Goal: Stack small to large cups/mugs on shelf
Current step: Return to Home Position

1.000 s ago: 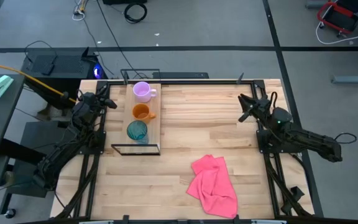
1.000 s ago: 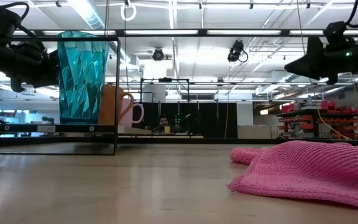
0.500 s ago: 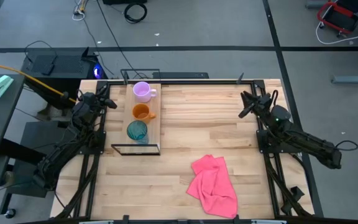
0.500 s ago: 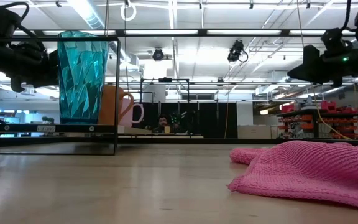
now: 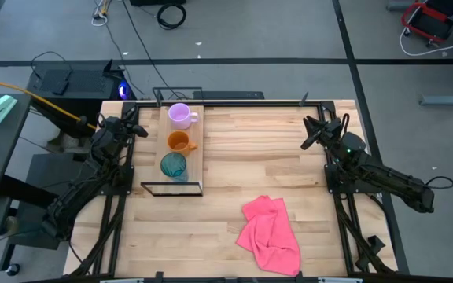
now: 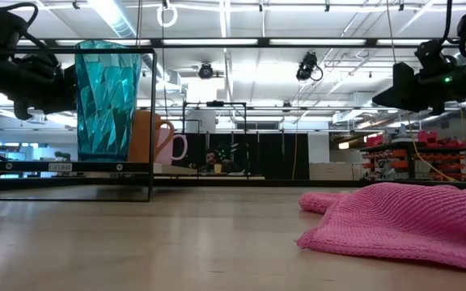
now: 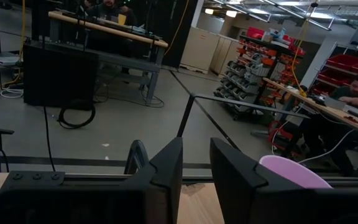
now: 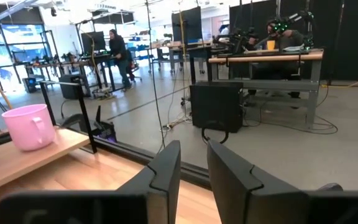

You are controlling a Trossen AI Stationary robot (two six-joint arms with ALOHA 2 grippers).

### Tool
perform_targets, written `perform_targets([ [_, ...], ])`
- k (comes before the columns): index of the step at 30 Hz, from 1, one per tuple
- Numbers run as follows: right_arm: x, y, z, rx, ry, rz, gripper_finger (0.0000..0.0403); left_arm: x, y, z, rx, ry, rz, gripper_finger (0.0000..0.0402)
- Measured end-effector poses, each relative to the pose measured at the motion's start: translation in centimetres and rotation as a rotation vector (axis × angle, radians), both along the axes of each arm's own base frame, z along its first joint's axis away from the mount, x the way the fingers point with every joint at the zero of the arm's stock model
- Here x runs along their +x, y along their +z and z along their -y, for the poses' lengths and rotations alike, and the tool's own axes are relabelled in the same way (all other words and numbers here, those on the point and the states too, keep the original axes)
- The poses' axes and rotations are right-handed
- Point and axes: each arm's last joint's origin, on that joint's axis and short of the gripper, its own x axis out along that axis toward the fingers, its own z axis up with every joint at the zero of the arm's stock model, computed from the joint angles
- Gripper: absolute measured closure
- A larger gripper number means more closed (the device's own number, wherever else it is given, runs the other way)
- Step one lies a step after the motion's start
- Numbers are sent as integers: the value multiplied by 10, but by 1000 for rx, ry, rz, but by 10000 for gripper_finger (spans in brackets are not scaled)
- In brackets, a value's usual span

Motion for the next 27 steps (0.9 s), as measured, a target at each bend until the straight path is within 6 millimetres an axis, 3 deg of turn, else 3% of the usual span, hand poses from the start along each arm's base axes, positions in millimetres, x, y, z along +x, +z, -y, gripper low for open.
perform_targets([
  [27,0,0,0,0,-1,0,315,0,0,0,0,0,0,312],
])
